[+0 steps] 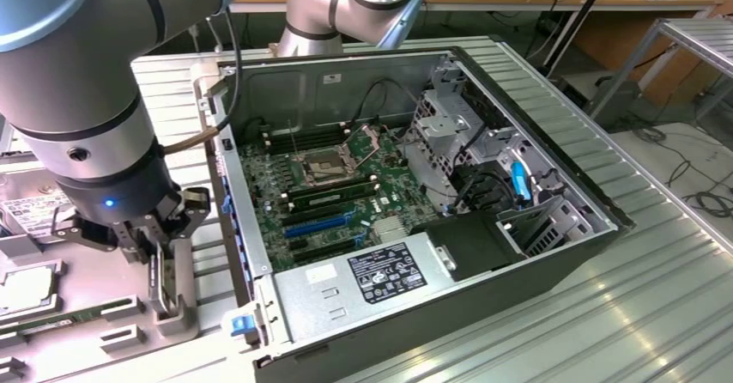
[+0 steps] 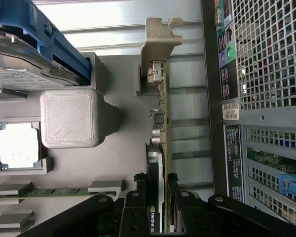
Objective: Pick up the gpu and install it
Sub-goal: 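Pick up the gpu and move the gpu toward the slot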
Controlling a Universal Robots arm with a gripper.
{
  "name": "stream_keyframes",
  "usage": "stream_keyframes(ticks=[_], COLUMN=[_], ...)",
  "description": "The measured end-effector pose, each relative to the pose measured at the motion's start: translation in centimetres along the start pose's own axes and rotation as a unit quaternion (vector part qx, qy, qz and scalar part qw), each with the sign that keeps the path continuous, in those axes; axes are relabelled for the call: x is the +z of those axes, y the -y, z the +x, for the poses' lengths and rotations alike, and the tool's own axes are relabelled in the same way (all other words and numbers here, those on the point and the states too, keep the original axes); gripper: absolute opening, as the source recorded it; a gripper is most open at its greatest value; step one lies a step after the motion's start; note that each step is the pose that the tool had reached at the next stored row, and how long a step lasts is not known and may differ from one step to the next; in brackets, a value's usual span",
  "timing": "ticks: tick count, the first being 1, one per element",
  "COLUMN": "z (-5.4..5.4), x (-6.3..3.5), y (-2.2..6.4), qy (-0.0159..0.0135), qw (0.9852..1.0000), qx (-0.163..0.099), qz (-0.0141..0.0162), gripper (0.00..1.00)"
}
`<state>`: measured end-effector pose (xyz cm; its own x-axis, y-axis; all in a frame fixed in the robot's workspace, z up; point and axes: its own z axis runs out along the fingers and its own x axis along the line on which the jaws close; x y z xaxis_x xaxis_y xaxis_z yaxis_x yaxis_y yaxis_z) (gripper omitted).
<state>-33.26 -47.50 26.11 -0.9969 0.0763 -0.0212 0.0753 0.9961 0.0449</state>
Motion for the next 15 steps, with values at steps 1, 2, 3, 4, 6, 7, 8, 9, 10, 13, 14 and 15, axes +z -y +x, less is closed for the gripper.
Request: stream_keyframes(ticks=[1, 2, 3, 4, 6, 7, 8, 9, 10, 13, 14, 15], z=[0.0, 0.0, 0.0, 0.0, 0.0, 0.0, 0.0, 0.0, 0.0, -0.1, -0.1, -0.1], x=[-0.14, -0.42, -0.62, -0.82, -1.13, -1.33, -1.47, -1.63, -1.77, -2.23, -2.31, -2.41], y=[-0.01, -0.02, -0.03, -0.04, -0.05, -0.06, -0.07, -0.07, -0.08, -0.1, -0.1, -0.11], qy=[0.0, 0.0, 0.0, 0.0, 0.0, 0.0, 0.0, 0.0, 0.0, 0.0, 0.0, 0.0], qw=[1.0, 1.0, 1.0, 1.0, 1.0, 1.0, 1.0, 1.0, 1.0, 1.0, 1.0, 1.0], qx=[0.0, 0.0, 0.0, 0.0, 0.0, 0.0, 0.0, 0.0, 0.0, 0.0, 0.0, 0.0], qz=[0.0, 0.0, 0.0, 0.0, 0.0, 0.0, 0.0, 0.0, 0.0, 0.0, 0.0, 0.0], gripper=[0.27, 0.27, 0.27, 0.27, 0.27, 0.27, 0.27, 0.27, 0.27, 0.27, 0.27, 0.27])
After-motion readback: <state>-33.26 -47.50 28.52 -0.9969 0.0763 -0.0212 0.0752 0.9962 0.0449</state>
